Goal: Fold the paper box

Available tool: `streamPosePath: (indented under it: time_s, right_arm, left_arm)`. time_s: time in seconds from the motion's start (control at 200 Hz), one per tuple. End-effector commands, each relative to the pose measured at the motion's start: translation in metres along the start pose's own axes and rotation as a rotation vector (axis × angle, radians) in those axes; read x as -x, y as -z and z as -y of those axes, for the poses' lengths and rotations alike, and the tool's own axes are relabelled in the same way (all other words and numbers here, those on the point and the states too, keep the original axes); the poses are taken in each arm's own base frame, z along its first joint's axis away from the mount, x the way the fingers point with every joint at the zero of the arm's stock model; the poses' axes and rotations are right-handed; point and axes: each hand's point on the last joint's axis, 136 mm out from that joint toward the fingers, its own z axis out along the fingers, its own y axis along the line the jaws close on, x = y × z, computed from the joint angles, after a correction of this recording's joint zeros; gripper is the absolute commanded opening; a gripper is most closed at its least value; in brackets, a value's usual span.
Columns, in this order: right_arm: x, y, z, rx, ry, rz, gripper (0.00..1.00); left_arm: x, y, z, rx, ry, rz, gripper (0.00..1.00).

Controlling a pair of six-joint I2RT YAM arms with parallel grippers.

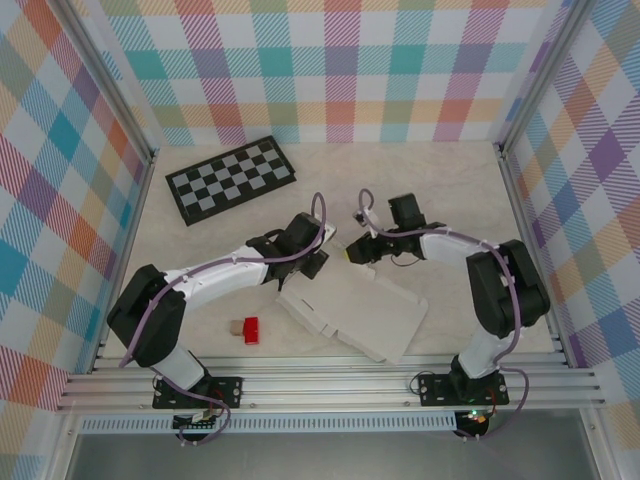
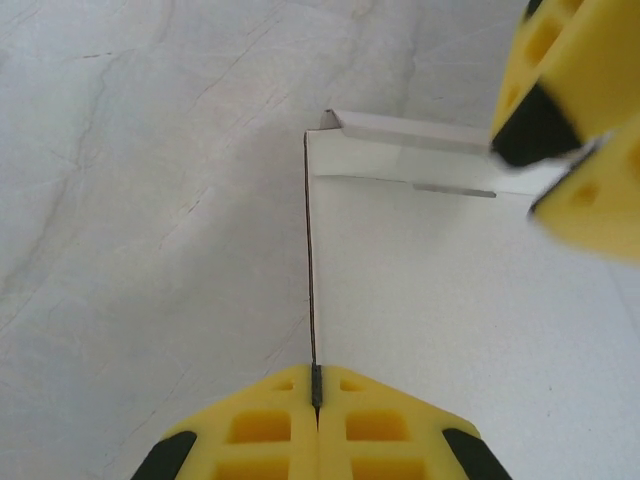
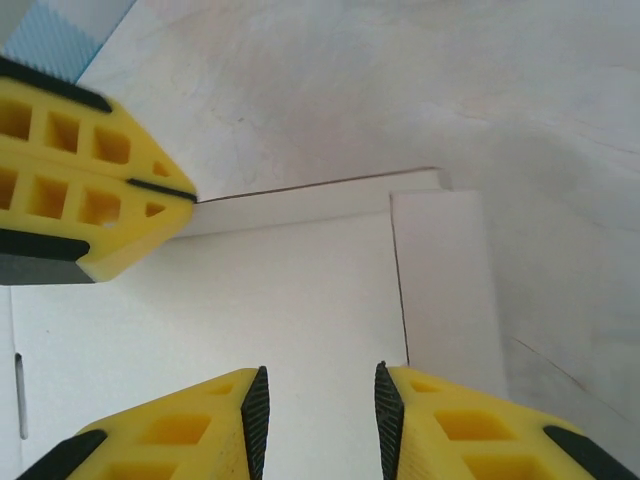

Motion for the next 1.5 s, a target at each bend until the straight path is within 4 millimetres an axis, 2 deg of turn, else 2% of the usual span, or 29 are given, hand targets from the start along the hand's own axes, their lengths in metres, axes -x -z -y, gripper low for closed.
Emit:
streamPosePath:
  time_s: [0.0,0.11,0.21,0.315,0.445,0.575,0.715,0.845,0.99,1.085,1.175,1.25,1.37,1.495]
  right_arm:
    - [0.01,0.028,0.002,-0.054,-0.055,0.051,0.36]
    - [0.017,0.053,0.019,-0.106,-0.133,0.134,0.37]
    - [0.019,0.065,0.033,-0.167,-0.183,0.166,0.38]
    - [0.019,0.068,0.041,-0.197,-0.218,0.198,0.38]
    - [0.019,0.07,0.044,-0.17,-0.252,0.27,0.39]
    - [0.015,0.063,0.043,-0.108,-0.242,0.285,0.38]
    - [0.012,0.059,0.037,-0.042,-0.194,0.294,0.38]
    - [0.004,0.06,0.036,-0.047,-0.142,0.288,0.38]
    - [-0.004,0.065,0.047,-0.031,-0.167,0.31,0.36]
    - [-0.002,0.075,0.051,-0.031,-0.193,0.351,0.36]
    - [-0.005,0.076,0.053,-0.042,-0.229,0.337,0.36]
    - [-0.007,0.076,0.058,-0.069,-0.262,0.328,0.36]
    - [-0.008,0.074,0.062,-0.079,-0.285,0.313,0.37]
    - [-0.004,0.064,0.067,-0.05,-0.315,0.256,0.37]
  left_arm:
    - [0.016,0.013,-0.004,0.008,-0.038,0.068,0.0]
    - [0.035,0.037,-0.015,0.093,-0.102,0.126,0.0]
    - [0.052,0.058,-0.02,0.176,-0.233,0.136,0.0]
    - [0.067,0.074,-0.01,0.274,-0.438,0.126,0.0]
    - [0.07,0.082,0.012,0.377,-0.639,0.127,0.0]
    - [0.062,0.073,0.039,0.489,-0.815,0.137,0.0]
    - [0.038,0.043,0.044,0.555,-0.928,0.065,0.0]
    - [0.029,0.043,0.056,0.525,-0.906,0.091,0.0]
    - [0.017,0.039,0.071,0.519,-0.947,0.087,0.0]
    - [0.015,0.038,0.062,0.493,-0.892,0.069,0.0]
    - [0.02,0.045,0.043,0.435,-0.777,0.066,0.0]
    - [0.023,0.048,0.035,0.442,-0.78,0.071,0.0]
    - [0.016,0.036,0.025,0.465,-0.828,0.017,0.0]
    - [0.013,0.025,0.011,0.457,-0.8,0.0,0.0]
